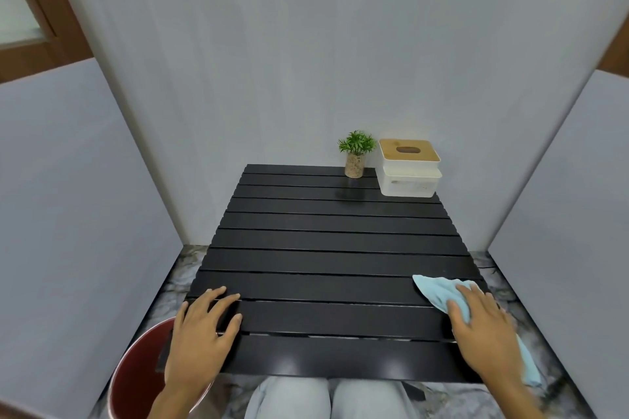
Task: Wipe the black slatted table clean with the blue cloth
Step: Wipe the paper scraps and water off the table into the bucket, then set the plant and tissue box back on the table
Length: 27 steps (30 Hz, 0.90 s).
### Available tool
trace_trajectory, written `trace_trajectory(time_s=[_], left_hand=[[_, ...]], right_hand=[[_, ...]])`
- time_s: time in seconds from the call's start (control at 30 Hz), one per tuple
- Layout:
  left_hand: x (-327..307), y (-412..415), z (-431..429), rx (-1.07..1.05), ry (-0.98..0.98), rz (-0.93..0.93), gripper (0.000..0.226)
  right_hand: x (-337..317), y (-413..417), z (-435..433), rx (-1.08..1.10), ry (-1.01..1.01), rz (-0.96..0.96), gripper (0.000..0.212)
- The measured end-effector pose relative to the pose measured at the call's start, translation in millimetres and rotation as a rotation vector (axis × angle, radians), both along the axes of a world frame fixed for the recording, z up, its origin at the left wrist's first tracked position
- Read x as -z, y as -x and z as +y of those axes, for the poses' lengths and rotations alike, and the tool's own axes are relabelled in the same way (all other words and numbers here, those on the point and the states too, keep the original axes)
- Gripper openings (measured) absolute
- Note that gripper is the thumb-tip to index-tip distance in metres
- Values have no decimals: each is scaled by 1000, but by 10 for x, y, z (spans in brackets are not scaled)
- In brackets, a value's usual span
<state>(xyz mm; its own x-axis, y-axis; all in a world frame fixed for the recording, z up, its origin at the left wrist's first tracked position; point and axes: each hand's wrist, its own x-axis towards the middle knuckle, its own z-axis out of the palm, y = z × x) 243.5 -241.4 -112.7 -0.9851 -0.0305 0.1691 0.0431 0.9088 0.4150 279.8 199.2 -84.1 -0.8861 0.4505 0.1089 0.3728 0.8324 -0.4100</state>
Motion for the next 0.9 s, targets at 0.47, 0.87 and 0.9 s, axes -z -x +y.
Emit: trace_trajectory(time_s=[0.47,0.87,0.9], left_hand=[[-272,397,348,20,-226,78,33],[-570,2095,1858,178,-548,41,40],[-557,2241,1964,179,-570,36,41]], right_hand=[[-285,413,-24,-85,94,98,31],[-229,1581,-353,-284,256,133,31],[-212,1649,-339,-292,259,134,32]])
